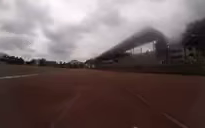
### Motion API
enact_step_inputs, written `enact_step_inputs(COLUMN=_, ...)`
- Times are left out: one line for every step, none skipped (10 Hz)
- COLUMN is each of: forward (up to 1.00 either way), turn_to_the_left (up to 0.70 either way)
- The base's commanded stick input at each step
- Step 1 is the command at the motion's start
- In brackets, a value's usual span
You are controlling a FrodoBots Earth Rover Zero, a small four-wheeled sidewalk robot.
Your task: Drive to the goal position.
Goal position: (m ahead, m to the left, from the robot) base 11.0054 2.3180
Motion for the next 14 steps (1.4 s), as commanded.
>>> enact_step_inputs(forward=0.67, turn_to_the_left=0.00)
enact_step_inputs(forward=0.67, turn_to_the_left=0.00)
enact_step_inputs(forward=0.67, turn_to_the_left=0.00)
enact_step_inputs(forward=0.67, turn_to_the_left=0.00)
enact_step_inputs(forward=0.67, turn_to_the_left=0.00)
enact_step_inputs(forward=0.67, turn_to_the_left=0.00)
enact_step_inputs(forward=0.67, turn_to_the_left=0.00)
enact_step_inputs(forward=0.67, turn_to_the_left=0.00)
enact_step_inputs(forward=0.67, turn_to_the_left=0.00)
enact_step_inputs(forward=0.67, turn_to_the_left=0.00)
enact_step_inputs(forward=0.67, turn_to_the_left=0.00)
enact_step_inputs(forward=0.67, turn_to_the_left=0.00)
enact_step_inputs(forward=0.67, turn_to_the_left=0.00)
enact_step_inputs(forward=0.67, turn_to_the_left=0.00)
